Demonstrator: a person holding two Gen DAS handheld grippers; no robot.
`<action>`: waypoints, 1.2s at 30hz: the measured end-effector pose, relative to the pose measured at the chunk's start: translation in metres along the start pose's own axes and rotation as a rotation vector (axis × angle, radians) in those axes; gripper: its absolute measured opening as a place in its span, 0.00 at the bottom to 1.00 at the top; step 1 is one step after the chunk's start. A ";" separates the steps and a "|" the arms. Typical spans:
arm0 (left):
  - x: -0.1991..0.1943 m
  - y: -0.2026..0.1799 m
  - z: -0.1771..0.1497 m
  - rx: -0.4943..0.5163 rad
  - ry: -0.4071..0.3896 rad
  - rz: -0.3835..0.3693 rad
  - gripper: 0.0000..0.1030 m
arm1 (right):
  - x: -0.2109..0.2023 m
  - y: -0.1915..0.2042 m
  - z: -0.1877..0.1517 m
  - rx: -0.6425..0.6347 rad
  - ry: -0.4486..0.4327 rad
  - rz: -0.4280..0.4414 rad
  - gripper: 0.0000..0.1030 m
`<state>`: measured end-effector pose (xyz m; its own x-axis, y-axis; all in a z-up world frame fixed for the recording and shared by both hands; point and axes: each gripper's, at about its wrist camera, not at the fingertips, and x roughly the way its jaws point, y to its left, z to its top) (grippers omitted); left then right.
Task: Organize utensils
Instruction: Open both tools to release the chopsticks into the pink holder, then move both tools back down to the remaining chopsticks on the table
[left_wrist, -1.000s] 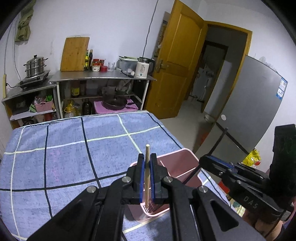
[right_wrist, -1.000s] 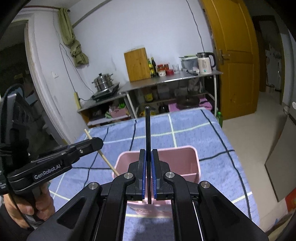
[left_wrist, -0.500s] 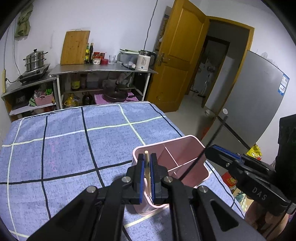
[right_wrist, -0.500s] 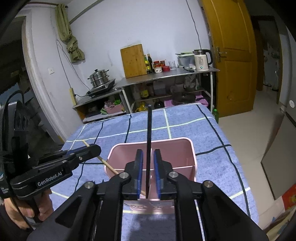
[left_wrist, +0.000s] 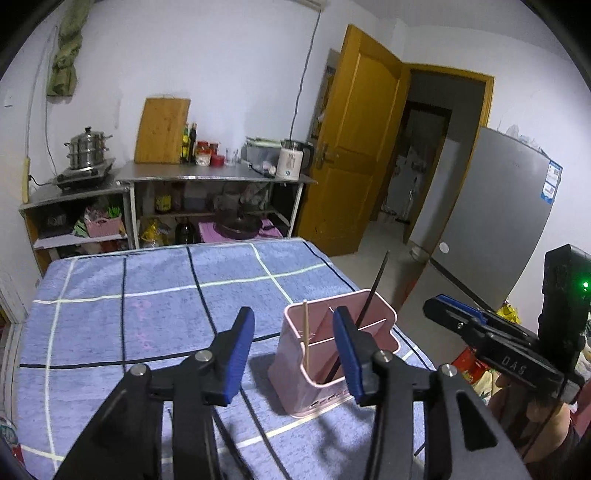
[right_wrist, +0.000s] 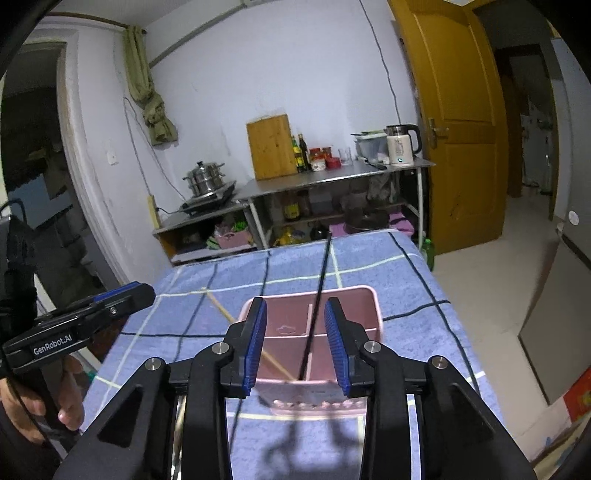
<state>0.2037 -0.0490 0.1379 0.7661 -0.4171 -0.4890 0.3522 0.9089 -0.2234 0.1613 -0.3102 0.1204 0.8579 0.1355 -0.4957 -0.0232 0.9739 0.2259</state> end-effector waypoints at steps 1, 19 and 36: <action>-0.008 0.003 -0.002 -0.006 -0.012 -0.002 0.45 | -0.005 0.002 -0.001 0.003 -0.006 0.007 0.33; -0.070 0.045 -0.097 -0.069 -0.027 0.178 0.45 | -0.035 0.055 -0.067 -0.069 0.030 0.078 0.33; -0.043 0.078 -0.156 -0.145 0.103 0.231 0.45 | 0.014 0.082 -0.121 -0.111 0.193 0.116 0.33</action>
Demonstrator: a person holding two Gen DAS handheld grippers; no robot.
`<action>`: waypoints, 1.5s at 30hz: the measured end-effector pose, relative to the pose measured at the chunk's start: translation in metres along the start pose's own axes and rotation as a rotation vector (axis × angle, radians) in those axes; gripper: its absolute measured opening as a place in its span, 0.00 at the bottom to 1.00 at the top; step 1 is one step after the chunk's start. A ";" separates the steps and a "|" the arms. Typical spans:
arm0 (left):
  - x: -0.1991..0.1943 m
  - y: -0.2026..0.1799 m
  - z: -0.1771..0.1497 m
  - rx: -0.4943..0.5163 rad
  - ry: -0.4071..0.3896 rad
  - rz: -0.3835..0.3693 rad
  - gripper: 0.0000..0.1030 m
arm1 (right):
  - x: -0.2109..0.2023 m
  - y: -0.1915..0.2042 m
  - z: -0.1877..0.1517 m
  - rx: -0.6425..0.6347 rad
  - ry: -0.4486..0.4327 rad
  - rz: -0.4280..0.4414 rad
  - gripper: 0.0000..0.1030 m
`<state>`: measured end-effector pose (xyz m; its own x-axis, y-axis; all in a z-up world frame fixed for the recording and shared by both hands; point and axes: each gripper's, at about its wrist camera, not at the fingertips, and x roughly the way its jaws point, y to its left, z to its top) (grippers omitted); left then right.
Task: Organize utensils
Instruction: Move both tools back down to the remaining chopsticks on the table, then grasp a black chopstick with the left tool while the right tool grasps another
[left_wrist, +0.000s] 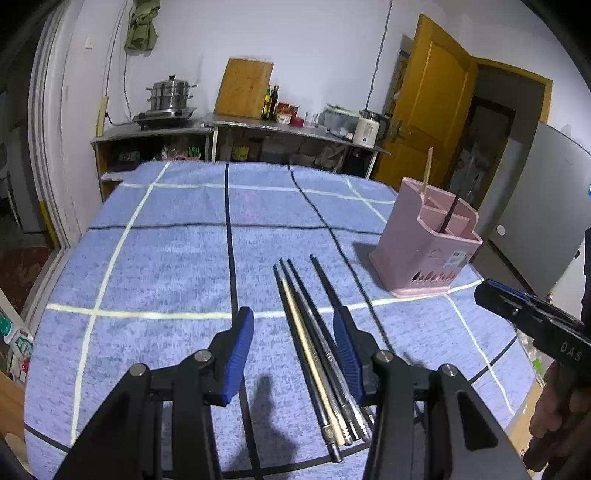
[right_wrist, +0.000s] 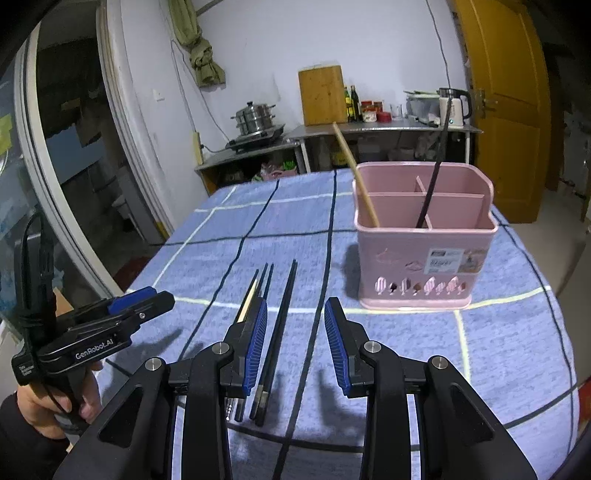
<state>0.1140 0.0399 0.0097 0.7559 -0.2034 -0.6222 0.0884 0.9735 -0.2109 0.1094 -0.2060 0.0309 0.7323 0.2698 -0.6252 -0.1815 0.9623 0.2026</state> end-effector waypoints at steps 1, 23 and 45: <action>0.003 0.001 -0.001 -0.002 0.009 0.002 0.45 | 0.004 0.001 -0.002 -0.001 0.010 0.001 0.33; 0.091 0.002 -0.016 0.024 0.165 0.086 0.46 | 0.060 -0.007 -0.017 0.024 0.125 0.016 0.33; 0.086 0.022 -0.011 0.017 0.184 0.149 0.35 | 0.088 0.003 -0.016 0.002 0.160 0.039 0.33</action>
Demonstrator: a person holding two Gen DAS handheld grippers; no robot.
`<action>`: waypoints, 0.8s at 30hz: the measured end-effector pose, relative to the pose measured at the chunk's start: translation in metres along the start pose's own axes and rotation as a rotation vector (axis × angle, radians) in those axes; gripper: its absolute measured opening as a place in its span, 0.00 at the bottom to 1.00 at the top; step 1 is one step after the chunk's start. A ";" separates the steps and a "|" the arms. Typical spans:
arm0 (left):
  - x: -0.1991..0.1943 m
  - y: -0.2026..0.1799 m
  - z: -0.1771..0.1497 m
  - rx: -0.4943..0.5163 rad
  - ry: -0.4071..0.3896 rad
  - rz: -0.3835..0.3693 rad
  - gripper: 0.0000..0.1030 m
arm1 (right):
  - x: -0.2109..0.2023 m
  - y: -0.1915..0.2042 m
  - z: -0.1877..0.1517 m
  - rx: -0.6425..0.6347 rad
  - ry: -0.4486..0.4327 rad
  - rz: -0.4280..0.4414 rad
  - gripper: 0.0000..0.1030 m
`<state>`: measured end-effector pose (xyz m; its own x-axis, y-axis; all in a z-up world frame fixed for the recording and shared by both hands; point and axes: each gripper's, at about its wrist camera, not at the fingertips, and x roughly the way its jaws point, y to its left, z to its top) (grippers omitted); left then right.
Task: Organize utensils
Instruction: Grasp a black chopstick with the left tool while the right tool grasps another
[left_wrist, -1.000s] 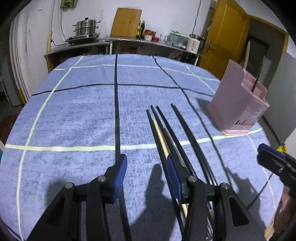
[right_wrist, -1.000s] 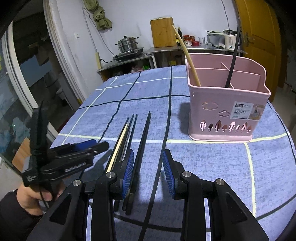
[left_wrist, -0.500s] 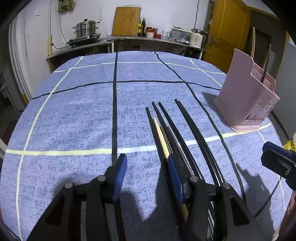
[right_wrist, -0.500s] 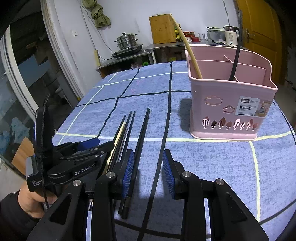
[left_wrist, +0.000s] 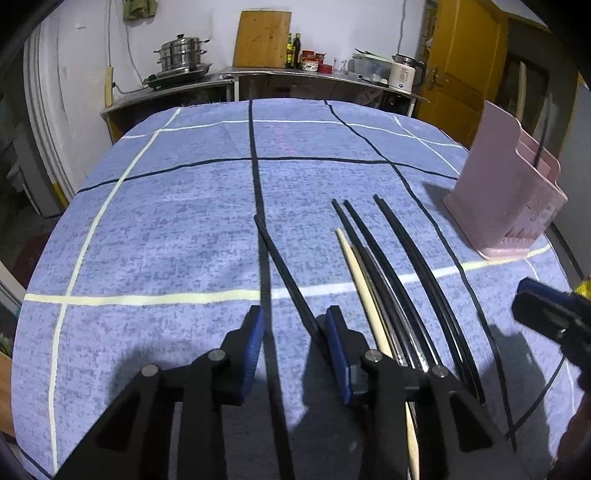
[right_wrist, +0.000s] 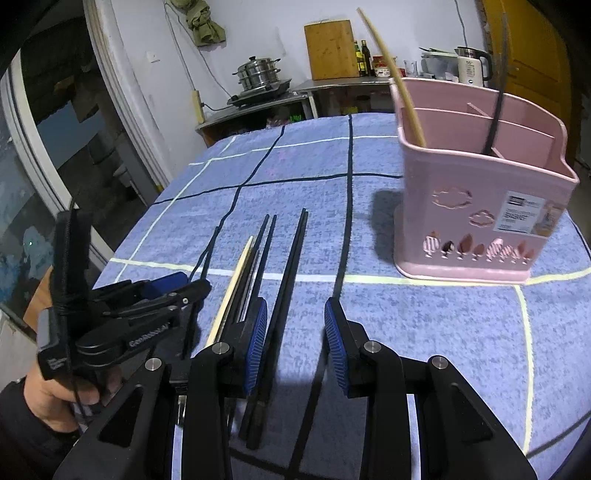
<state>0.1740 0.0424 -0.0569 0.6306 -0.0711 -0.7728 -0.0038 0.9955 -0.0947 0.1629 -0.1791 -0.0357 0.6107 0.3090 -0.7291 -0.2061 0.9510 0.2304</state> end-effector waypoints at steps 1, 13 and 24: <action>0.001 0.003 0.003 -0.014 0.002 -0.008 0.35 | 0.005 0.001 0.002 -0.003 0.005 -0.001 0.33; 0.010 0.012 0.012 0.031 0.009 -0.019 0.19 | 0.063 0.004 0.013 -0.020 0.090 -0.063 0.24; 0.007 0.030 0.012 -0.045 0.042 -0.088 0.16 | 0.065 0.006 0.012 -0.058 0.113 -0.119 0.22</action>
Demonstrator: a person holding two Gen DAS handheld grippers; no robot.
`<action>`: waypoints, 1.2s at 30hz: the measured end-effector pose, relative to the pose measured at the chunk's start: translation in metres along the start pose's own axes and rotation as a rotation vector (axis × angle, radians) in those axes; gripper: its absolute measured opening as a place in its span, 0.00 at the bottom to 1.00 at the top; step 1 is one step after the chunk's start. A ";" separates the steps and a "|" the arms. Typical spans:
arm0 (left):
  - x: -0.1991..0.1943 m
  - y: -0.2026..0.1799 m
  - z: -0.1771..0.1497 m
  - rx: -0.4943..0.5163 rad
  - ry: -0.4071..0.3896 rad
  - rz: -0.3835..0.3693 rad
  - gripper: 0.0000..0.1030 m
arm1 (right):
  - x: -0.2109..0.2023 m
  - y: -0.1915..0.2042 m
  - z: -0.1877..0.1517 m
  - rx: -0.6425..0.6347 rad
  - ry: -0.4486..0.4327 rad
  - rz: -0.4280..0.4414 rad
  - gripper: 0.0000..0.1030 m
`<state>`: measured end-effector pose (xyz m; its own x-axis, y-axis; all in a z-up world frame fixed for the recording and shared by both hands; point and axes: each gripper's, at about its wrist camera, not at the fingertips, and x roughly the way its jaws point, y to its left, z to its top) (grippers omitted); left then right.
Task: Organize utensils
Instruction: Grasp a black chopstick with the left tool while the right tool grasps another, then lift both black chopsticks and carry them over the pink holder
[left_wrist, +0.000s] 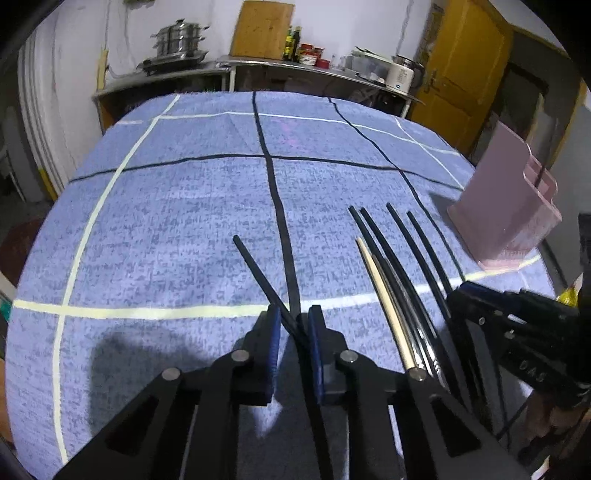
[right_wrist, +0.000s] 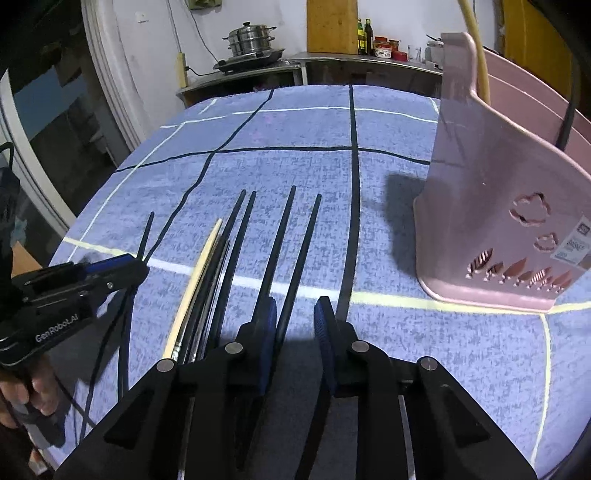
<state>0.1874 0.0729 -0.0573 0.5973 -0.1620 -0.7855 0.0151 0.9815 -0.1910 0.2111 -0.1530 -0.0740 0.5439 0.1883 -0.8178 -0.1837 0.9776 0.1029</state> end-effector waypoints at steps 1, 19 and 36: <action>0.001 0.002 0.002 -0.022 0.005 -0.006 0.16 | 0.002 0.000 0.003 0.004 0.003 -0.001 0.22; 0.008 -0.001 0.010 -0.092 0.011 0.023 0.09 | 0.009 0.002 0.020 0.008 0.014 -0.032 0.05; -0.077 -0.019 0.026 -0.047 -0.118 -0.055 0.05 | -0.095 -0.002 0.031 0.029 -0.181 0.042 0.05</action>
<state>0.1625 0.0698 0.0222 0.6869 -0.1995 -0.6988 0.0148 0.9652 -0.2610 0.1851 -0.1695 0.0207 0.6754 0.2404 -0.6971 -0.1873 0.9703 0.1531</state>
